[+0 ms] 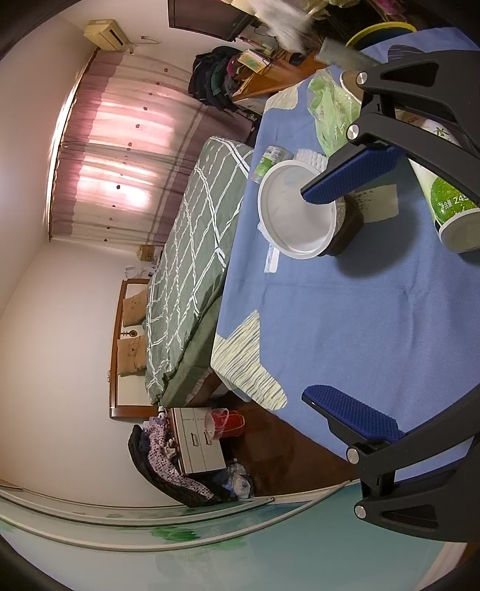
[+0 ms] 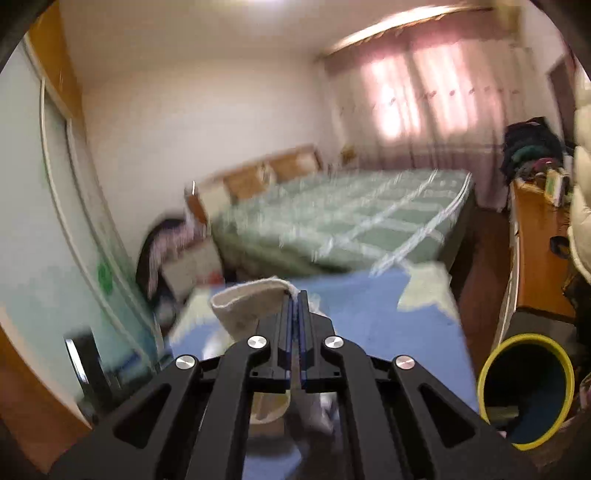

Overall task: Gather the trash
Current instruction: 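Carry the paper cup to the yellow bin and release it, then grasp the green coconut water bottle with the left gripper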

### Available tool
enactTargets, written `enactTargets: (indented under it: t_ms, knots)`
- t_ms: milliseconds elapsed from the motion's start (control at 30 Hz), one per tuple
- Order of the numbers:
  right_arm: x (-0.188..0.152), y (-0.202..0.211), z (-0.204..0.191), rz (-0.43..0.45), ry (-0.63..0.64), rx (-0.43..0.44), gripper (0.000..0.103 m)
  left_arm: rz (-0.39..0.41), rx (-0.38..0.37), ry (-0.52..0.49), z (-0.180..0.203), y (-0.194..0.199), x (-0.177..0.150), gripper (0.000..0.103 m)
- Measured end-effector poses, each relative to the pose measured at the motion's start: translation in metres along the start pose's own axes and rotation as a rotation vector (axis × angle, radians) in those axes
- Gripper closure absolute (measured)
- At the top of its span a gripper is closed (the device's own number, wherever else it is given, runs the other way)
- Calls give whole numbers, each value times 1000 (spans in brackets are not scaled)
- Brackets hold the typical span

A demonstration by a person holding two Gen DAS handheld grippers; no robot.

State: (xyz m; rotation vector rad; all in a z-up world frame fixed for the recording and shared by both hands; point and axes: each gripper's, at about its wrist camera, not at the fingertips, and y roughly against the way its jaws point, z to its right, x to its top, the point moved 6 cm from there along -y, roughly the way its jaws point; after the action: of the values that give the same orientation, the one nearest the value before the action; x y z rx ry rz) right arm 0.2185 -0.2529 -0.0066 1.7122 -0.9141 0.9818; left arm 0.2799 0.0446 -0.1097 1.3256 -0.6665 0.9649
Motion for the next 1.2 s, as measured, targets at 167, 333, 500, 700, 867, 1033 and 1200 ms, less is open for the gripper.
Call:
enactTargets:
  t_ms: [167, 333, 500, 700, 867, 1033, 1200]
  knots:
    - [-3, 3, 10, -32, 13, -52, 100, 1, 1, 1, 0, 0, 0, 6]
    - [-17, 11, 56, -55, -60, -175, 100, -1, -4, 3, 1, -1, 1, 6]
    - [-40, 16, 129, -78, -192, -345, 99, 9, -13, -10, 5, 2, 1, 6]
    - [-82, 10, 211, -137, -314, -583, 98, 7, -20, -26, 10, 1, -1, 6]
    - [-111, -4, 262, -176, -411, -712, 64, 14, -33, -38, 14, 2, -1, 6]
    - [-128, -7, 275, -154, -451, -764, 39, 12, -57, -50, 19, 3, -2, 6]
    - [-129, -11, 270, -151, -413, -782, 36, -24, -103, -56, 26, 3, -8, 6]
